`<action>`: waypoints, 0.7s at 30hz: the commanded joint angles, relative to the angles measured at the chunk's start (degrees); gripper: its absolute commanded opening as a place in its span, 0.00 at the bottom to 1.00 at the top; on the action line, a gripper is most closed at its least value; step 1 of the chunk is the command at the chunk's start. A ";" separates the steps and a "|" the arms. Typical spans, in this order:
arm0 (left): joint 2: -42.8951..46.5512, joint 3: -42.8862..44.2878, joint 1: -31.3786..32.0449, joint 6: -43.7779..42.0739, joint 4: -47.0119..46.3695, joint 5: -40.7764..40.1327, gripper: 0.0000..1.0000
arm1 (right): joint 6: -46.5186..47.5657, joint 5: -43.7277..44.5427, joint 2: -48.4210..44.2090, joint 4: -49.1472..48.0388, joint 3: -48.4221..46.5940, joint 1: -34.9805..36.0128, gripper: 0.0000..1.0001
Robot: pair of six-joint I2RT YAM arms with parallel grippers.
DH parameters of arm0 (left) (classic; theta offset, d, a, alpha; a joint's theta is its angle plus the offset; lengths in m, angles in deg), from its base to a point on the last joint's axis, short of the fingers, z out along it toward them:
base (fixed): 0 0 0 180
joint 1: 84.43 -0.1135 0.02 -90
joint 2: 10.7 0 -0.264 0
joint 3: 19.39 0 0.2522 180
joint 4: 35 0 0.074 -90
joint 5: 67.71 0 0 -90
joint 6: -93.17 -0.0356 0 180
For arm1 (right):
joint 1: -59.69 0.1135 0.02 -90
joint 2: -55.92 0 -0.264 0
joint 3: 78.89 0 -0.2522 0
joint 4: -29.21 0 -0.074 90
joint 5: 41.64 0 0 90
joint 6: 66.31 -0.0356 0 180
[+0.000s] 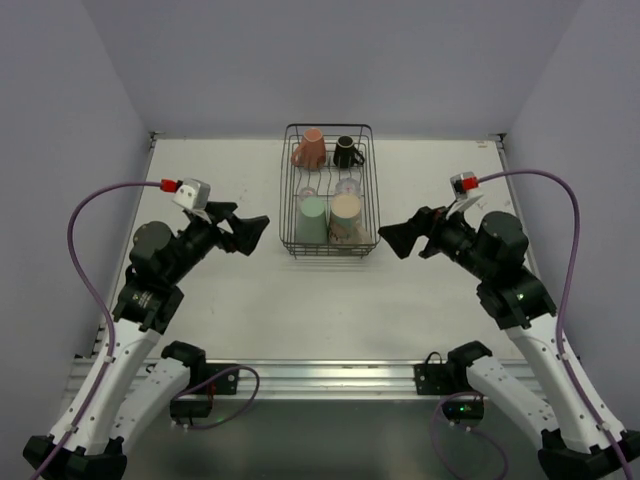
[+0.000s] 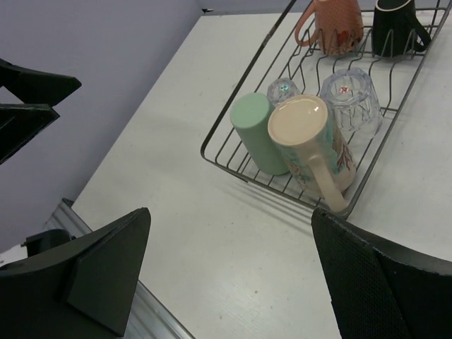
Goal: Unload the cups from the dish rack
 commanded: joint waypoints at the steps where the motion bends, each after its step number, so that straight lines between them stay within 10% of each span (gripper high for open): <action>1: 0.36 -0.33 -0.40 -0.75 -3.14 2.04 1.00 | 2.73 3.03 1.59 0.38 -3.73 2.29 0.99; 21: 1.76 -2.00 -0.40 -0.22 -4.20 2.12 1.00 | 16.70 18.23 35.42 8.37 -21.48 13.37 0.99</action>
